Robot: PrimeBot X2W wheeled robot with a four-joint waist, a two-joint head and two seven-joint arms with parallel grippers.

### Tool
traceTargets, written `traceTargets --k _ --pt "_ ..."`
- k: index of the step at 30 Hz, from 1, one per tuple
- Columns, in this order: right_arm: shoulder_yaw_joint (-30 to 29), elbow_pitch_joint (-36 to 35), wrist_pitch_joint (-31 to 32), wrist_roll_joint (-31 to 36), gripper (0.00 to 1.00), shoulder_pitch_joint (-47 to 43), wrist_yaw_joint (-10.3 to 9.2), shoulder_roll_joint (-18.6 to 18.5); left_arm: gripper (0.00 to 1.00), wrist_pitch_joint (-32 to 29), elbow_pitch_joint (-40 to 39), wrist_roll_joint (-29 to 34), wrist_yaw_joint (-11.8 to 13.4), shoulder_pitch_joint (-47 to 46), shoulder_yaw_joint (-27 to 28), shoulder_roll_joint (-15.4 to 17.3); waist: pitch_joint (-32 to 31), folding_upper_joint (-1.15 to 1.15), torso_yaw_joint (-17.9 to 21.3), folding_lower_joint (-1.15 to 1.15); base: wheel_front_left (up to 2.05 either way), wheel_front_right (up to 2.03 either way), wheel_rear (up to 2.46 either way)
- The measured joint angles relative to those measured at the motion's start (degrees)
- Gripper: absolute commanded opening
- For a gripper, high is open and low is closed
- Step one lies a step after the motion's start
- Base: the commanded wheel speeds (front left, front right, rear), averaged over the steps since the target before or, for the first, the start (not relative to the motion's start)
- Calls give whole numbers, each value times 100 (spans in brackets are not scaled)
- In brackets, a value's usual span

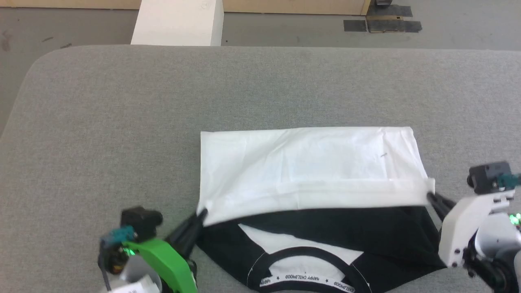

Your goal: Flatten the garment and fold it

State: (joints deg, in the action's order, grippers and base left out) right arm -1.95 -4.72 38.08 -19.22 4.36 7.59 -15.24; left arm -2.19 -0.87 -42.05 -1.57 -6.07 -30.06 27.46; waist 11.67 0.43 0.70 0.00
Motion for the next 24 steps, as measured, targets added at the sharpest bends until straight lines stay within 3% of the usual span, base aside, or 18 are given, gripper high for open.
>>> traceTargets --k 13,23,24 --pt "-272 -312 302 158 0 -1016 0 181 0 65 561 -38 -86 465 -282 -77 -96 0 -77 0 0 0 0" --pt "-437 -31 456 382 0 -1192 1 179 0 304 1044 -4 -130 473 -301 -138 -71 0 -90 0 0 0 0" --pt "-449 23 511 374 0 -1224 1 194 33 305 1100 -41 -153 474 -303 -162 -76 0 -91 0 0 0 0"
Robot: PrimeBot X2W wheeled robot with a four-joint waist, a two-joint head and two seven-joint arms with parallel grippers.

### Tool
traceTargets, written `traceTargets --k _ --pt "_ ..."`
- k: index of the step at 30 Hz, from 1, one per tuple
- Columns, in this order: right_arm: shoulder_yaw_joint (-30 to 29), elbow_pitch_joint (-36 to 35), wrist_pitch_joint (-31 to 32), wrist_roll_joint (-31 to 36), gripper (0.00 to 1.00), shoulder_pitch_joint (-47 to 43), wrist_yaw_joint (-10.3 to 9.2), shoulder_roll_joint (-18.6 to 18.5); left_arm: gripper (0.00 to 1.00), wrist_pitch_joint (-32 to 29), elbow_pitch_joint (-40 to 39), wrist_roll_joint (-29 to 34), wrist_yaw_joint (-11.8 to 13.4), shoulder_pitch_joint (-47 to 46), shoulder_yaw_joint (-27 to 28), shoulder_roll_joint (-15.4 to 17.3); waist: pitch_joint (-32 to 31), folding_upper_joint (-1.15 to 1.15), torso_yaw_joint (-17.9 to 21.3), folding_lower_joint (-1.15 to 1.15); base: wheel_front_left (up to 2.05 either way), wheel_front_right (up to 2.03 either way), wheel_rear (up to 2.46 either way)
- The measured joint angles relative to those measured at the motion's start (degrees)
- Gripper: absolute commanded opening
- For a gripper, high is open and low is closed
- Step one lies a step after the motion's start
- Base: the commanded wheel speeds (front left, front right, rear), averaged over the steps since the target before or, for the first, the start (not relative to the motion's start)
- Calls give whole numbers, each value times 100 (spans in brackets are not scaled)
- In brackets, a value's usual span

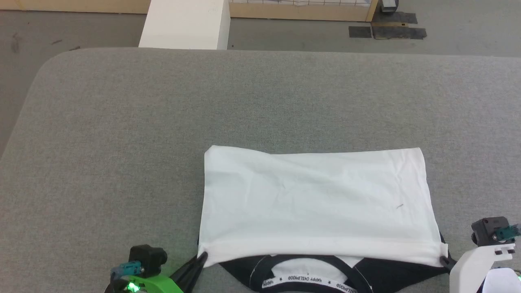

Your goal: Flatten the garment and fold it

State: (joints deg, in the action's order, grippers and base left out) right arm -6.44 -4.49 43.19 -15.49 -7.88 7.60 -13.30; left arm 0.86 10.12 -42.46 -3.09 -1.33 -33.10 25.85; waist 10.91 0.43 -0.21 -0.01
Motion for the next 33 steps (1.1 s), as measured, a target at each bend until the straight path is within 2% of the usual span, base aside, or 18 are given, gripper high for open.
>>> traceTargets --k 1,2,3,6,9,13,16,21,24,27,33 --pt "-9 15 58 -12 29 -21 0 26 82 20 51 -10 -38 0 -8 -16 -7 0 0 0 0 0 0" --pt "-14 33 122 -22 85 -35 0 37 100 40 81 -10 -42 0 -12 -27 -14 0 1 0 0 0 0" --pt "-26 46 192 -38 100 -44 0 52 100 53 113 -20 -43 2 -12 -43 -21 0 1 0 0 0 0" --pt "-75 38 341 -65 100 -83 0 74 100 76 205 -115 -60 15 -46 -125 -63 0 5 0 0 0 0" --pt "-189 -11 459 -64 100 -277 0 121 100 245 314 -160 38 69 73 -147 -130 0 15 0 0 0 0" --pt "-466 -134 555 -60 100 -551 0 302 100 628 490 -249 120 253 290 -144 -243 0 4 0 0 0 0" --pt "-667 -271 394 -59 100 -709 -1 512 100 1083 653 -282 132 359 511 -138 -332 0 -23 0 0 0 0" --pt "-895 -500 -428 -60 100 -778 -1 793 100 1361 749 9 176 354 1098 -227 -441 0 -127 0 0 0 0" --pt "-1092 -546 -1069 -65 100 -760 -2 940 100 1371 391 576 188 297 1812 -492 -482 0 -189 0 0 0 0" --pt "-1194 -475 -1735 -143 100 -644 -3 1010 100 1388 164 1117 96 229 2388 -798 -525 0 -207 0 0 0 0" --pt "-966 22 -2818 -570 100 -136 -2 1027 100 1389 -143 2041 -89 16 3262 -1378 -535 0 -136 0 0 0 0"
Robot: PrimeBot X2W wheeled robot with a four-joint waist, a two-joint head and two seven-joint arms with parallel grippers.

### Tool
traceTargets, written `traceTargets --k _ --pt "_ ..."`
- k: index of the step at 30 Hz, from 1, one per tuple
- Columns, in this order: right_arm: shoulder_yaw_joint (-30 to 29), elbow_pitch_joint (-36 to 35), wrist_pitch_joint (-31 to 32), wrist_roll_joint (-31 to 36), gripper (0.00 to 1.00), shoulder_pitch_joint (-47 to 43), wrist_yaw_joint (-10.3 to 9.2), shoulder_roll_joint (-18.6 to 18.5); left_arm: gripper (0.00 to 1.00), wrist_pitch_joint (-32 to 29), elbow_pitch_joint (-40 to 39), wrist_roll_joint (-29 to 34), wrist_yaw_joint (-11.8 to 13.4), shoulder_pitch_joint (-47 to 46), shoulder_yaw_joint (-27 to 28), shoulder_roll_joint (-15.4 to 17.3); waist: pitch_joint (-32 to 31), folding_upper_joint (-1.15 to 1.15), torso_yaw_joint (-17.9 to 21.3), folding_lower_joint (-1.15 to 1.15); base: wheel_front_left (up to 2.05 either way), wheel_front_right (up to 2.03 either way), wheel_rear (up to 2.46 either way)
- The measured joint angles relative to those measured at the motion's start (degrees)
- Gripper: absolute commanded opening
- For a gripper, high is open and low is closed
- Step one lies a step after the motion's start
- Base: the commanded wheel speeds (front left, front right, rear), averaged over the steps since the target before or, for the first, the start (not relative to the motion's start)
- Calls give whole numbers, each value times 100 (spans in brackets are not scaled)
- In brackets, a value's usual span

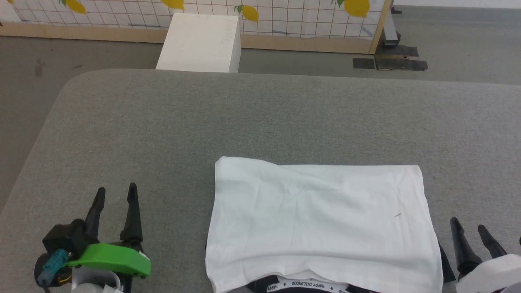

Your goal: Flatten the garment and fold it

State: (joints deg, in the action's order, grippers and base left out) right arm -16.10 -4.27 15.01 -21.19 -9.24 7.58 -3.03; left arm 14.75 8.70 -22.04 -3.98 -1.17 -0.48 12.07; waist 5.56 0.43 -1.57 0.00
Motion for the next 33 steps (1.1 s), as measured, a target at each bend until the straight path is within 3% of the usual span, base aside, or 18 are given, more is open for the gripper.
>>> traceTargets --k 7,18,27,29,31,33 --pt "156 888 -174 -154 100 392 0 8 100 2 -185 697 -103 -189 342 -539 9 0 -22 0 0 0 0" --pt "97 1902 1087 -219 100 1136 0 7 100 3 -227 1116 -97 -416 355 -813 118 0 -22 0 0 0 0" --pt "240 2069 2126 -263 99 1383 0 -93 100 3 -249 1247 -42 -448 162 -859 86 0 -57 0 0 0 0" --pt "303 2023 2340 -354 42 1383 -1 -122 100 3 -266 1247 -41 -448 143 -866 80 0 -53 0 0 0 0" --pt "363 1968 2432 -465 0 1379 -1 -119 100 3 -282 1247 -3 -447 132 -868 81 0 -44 0 0 0 0" --pt "403 1942 2431 -583 0 1361 -1 -98 100 3 -288 1247 3 -447 113 -870 80 0 -37 0 0 0 0"
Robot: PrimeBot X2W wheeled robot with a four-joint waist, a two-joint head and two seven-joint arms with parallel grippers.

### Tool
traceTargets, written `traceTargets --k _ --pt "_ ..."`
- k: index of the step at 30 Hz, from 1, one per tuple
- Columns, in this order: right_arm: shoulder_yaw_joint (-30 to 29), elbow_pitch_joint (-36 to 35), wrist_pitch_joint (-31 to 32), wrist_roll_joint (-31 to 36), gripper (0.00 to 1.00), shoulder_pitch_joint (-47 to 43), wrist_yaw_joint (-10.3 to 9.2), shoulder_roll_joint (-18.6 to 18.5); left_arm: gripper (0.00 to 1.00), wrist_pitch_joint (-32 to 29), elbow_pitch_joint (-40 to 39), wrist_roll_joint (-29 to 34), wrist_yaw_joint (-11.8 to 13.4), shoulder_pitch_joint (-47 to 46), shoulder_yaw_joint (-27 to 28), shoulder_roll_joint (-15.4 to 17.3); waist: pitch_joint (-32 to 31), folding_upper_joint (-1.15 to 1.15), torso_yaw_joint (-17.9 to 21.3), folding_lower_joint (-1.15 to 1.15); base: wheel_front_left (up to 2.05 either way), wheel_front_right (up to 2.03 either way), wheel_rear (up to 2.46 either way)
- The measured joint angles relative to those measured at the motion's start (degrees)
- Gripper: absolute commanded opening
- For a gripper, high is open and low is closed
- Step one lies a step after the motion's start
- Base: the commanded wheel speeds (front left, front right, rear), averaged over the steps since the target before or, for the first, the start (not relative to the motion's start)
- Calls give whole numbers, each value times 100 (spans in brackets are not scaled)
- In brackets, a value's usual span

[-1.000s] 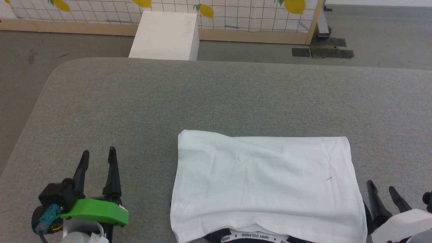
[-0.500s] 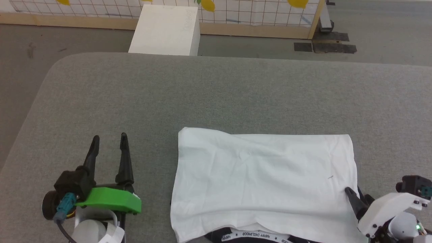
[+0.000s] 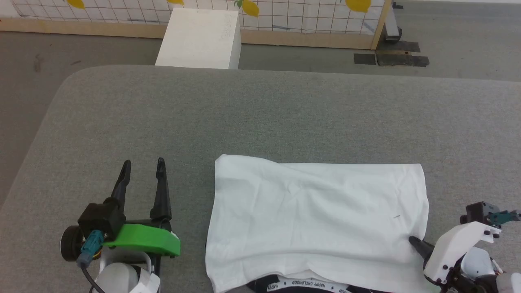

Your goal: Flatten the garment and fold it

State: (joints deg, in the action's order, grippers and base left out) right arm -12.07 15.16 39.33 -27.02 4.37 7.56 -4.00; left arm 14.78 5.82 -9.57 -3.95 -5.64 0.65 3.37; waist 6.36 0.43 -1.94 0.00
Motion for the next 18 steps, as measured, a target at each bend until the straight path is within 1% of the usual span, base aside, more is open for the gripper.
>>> traceTargets --k 4,7,11,13,18 --pt "0 -69 -67 -10 0 -44 0 58 100 0 -4 -3 5 2 -41 -3 -12 0 11 0 0 0 0" --pt "-149 -116 -222 43 0 -87 1 98 100 0 9 -10 5 3 -74 -7 -12 0 12 0 0 0 0" --pt "-576 -172 -438 253 0 -92 3 143 100 0 32 -29 25 4 -118 -11 -9 0 13 0 0 0 0" --pt "-883 -226 -553 377 0 -92 3 146 100 0 47 -40 34 5 -119 -13 -10 0 14 0 0 0 0" --pt "-1545 -372 -609 784 0 -138 3 144 100 0 70 -48 33 33 -107 -15 -20 0 42 0 0 0 0"
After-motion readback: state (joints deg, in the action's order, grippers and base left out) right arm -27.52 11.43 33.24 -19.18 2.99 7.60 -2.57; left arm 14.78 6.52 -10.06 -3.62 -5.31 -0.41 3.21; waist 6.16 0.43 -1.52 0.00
